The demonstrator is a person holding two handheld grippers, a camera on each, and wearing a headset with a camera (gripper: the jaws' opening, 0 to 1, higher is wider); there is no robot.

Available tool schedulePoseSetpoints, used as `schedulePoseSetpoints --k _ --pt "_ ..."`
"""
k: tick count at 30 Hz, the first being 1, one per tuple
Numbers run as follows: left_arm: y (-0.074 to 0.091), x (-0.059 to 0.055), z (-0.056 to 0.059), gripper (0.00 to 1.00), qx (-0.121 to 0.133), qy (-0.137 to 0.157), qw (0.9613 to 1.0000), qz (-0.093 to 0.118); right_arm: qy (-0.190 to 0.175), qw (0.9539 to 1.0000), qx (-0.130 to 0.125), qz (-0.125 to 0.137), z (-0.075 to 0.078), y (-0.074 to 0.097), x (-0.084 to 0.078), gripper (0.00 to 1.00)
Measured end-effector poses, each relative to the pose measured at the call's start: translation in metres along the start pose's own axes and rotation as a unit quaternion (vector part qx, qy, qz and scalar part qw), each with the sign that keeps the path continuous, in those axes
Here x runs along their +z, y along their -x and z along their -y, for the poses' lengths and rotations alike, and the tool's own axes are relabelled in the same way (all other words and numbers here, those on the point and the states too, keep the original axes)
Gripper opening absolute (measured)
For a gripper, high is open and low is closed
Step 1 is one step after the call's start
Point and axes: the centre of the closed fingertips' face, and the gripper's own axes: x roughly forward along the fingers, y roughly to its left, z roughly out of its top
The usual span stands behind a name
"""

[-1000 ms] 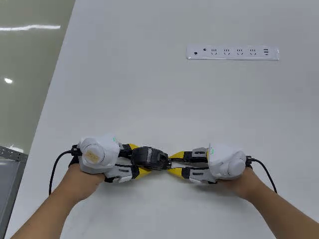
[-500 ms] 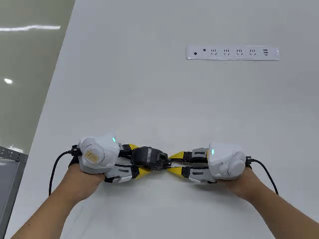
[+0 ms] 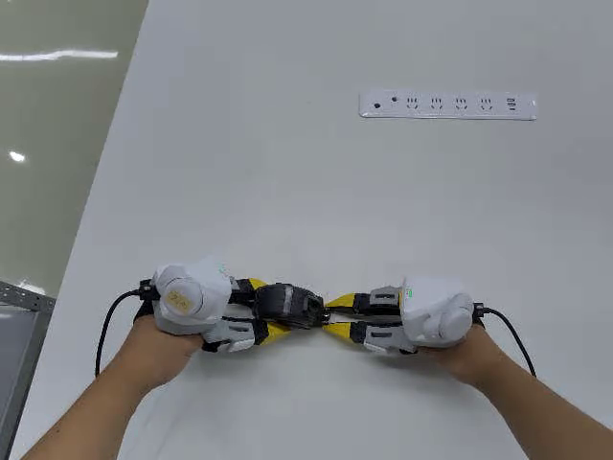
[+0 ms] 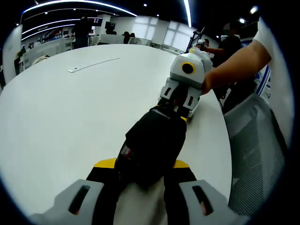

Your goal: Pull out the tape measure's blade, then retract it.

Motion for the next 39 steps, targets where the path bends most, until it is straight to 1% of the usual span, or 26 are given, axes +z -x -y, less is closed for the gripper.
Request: schedulePoseSetpoints --k 4,17,18,19,20,21,23,27,35,39 --pt "0.0002 -0.0004 0.0 0.34 -0.001 -0.002 1.0 -0.006 -0.002 1.0 -0.001 0.001 -0.0004 0.0007 -0.0002 0.12" --pt "0.0003 -0.0021 -0.001 0.32 -0.002 -0.011 0.9999 -0.01 -0.008 0.9999 -0.008 0.003 0.001 0.003 -0.0005 0.12" --pt "0.0004 -0.0026 -0.0017 0.29 -0.001 -0.014 0.9998 -0.012 -0.008 0.9999 -0.009 0.003 0.0014 0.0029 -0.0004 0.11" --pt "0.0009 0.0027 -0.0022 0.29 0.005 -0.021 0.9998 -0.002 -0.008 0.9999 -0.009 0.003 0.0011 0.0032 -0.0005 0.11" --pt "0.0056 0.001 -0.0012 0.29 0.005 -0.017 0.9998 -0.01 -0.007 0.9999 -0.009 0.003 0.0014 0.0032 -0.0003 0.11" --pt "0.0076 0.0011 0.0014 0.29 0.004 -0.012 0.9998 -0.013 -0.01 0.9999 -0.009 0.003 0.0012 0.0034 -0.0004 0.11" --pt "0.0066 0.0009 0.0015 0.3 0.003 -0.023 0.9996 -0.018 -0.01 0.9999 -0.009 0.003 0.0013 0.0039 -0.0006 0.11" --pt "0.005 -0.0011 0.001 0.29 0.003 -0.018 0.9998 -0.011 -0.013 0.9999 -0.009 0.004 0.0015 0.0042 -0.0007 0.12" --pt "0.0041 -0.0024 0.0016 0.29 0.001 -0.022 0.9997 -0.012 -0.012 0.9999 -0.009 0.004 0.0016 0.0041 -0.0013 0.11" --pt "0.002 -0.0024 0.0 0.29 0.001 -0.022 0.9997 -0.013 -0.013 0.9999 -0.006 0.003 0.0013 0.0049 -0.0012 0.11"
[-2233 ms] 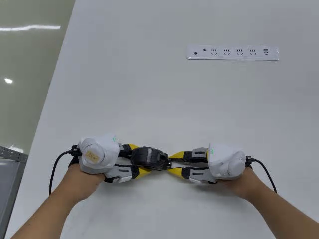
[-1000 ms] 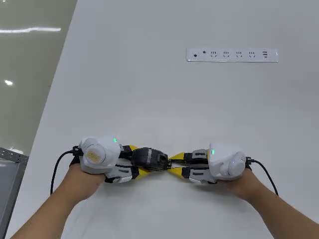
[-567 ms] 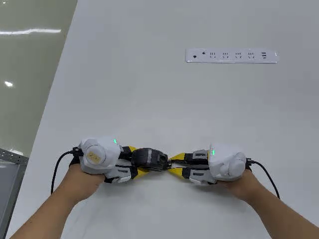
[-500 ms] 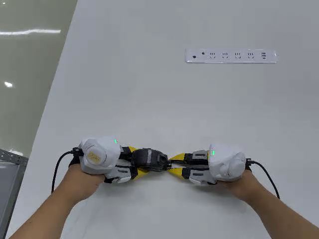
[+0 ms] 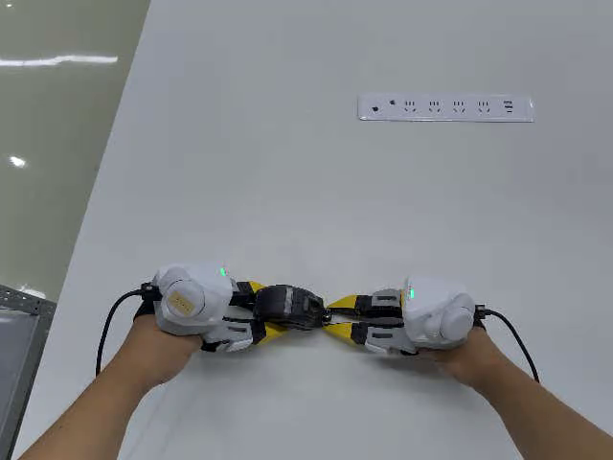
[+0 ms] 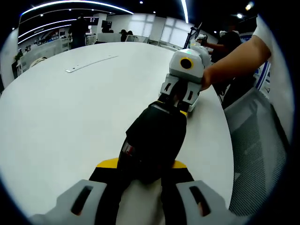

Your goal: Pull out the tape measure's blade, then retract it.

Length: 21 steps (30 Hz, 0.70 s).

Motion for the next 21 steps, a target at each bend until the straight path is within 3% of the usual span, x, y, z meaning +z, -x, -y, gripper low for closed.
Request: schedulePoseSetpoints --k 21 --pt "-0.002 -0.002 -0.002 0.29 -0.002 -0.002 1.0 0.0 -0.011 0.9999 -0.007 0.002 -0.001 0.018 -0.006 0.11"
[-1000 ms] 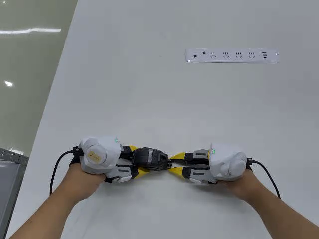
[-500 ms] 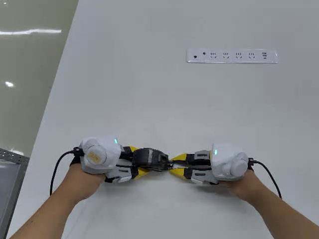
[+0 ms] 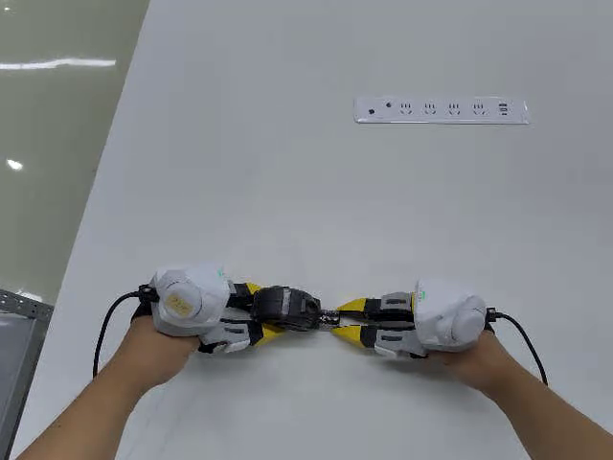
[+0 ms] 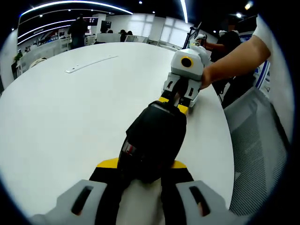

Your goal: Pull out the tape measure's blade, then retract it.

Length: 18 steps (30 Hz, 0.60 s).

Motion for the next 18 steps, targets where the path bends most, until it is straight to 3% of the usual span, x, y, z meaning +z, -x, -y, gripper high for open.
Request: schedulePoseSetpoints --k 18 --pt "0.0 0.0 -0.001 0.29 0.0 0.001 1.0 0.0 -0.008 0.9999 -0.012 0.001 0.002 0.011 -0.006 0.11"
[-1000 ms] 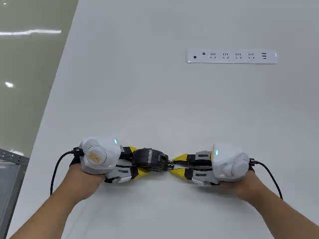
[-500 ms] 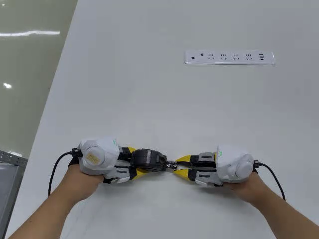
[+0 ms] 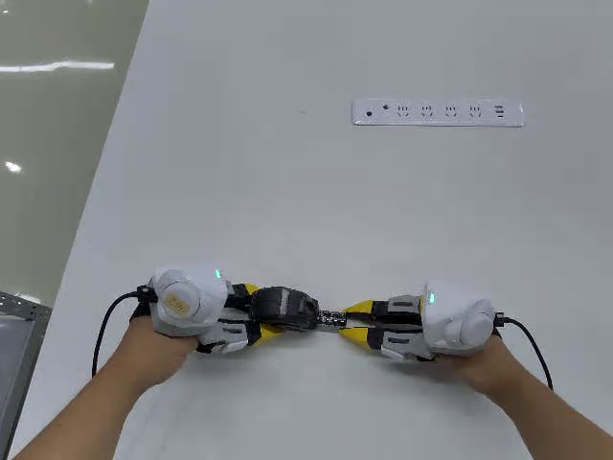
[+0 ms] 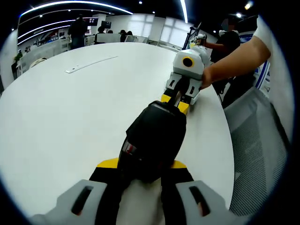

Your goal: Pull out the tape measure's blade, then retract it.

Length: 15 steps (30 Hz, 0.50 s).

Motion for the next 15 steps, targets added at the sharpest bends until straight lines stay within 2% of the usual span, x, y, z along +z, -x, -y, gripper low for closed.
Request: schedulePoseSetpoints --k 15 --pt "-0.0011 0.0009 0.0007 0.28 0.001 -0.002 1.0 0.001 -0.007 1.0 -0.006 0.001 0.0005 0.011 -0.0035 0.1"
